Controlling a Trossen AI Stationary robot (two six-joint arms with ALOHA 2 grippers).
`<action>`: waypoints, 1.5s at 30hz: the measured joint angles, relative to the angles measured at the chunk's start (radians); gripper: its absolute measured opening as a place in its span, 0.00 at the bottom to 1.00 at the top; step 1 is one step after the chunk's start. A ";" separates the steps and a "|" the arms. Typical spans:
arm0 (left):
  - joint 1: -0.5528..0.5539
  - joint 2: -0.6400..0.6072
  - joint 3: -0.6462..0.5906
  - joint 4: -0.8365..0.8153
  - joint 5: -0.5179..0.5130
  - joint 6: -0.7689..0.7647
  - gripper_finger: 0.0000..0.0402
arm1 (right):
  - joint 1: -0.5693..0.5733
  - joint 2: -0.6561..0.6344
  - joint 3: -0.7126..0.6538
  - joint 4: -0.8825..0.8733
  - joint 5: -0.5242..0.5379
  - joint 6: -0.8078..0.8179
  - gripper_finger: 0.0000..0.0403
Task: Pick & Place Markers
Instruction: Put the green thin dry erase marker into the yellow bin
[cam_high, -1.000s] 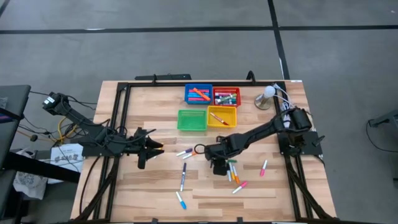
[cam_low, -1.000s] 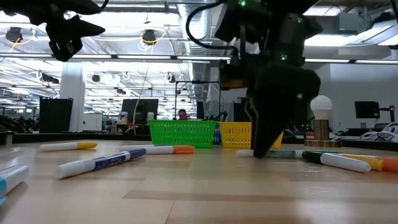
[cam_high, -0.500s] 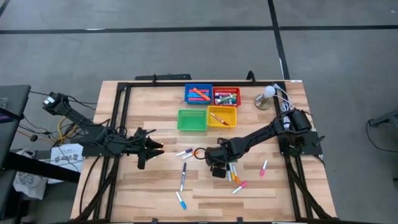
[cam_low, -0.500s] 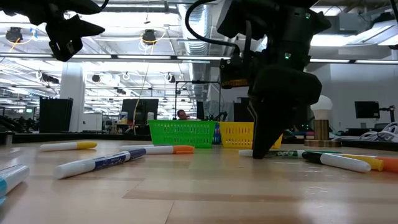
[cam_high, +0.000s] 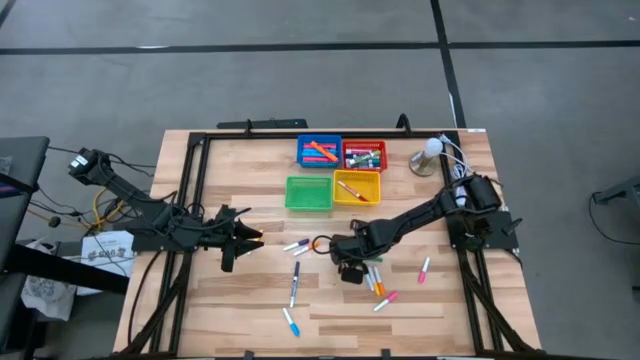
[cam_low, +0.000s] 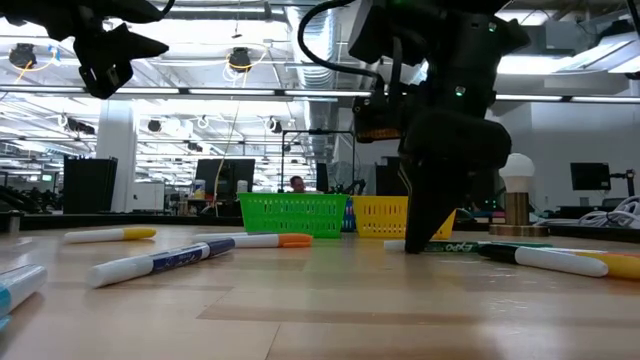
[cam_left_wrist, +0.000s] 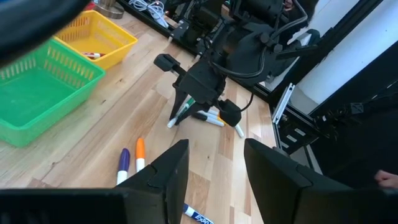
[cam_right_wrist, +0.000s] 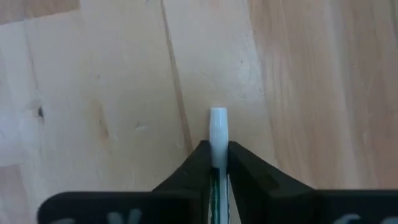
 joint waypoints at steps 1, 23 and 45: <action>0.000 0.000 0.000 0.000 0.000 0.000 0.38 | 0.000 0.001 0.008 -0.016 0.005 -0.001 0.09; 0.000 0.000 0.000 0.000 -0.001 0.000 0.38 | -0.176 -0.001 0.424 -0.394 0.139 -0.340 0.04; 0.000 0.000 0.000 0.000 -0.016 0.000 0.38 | -0.456 -0.002 0.478 -0.510 -0.017 -0.526 0.12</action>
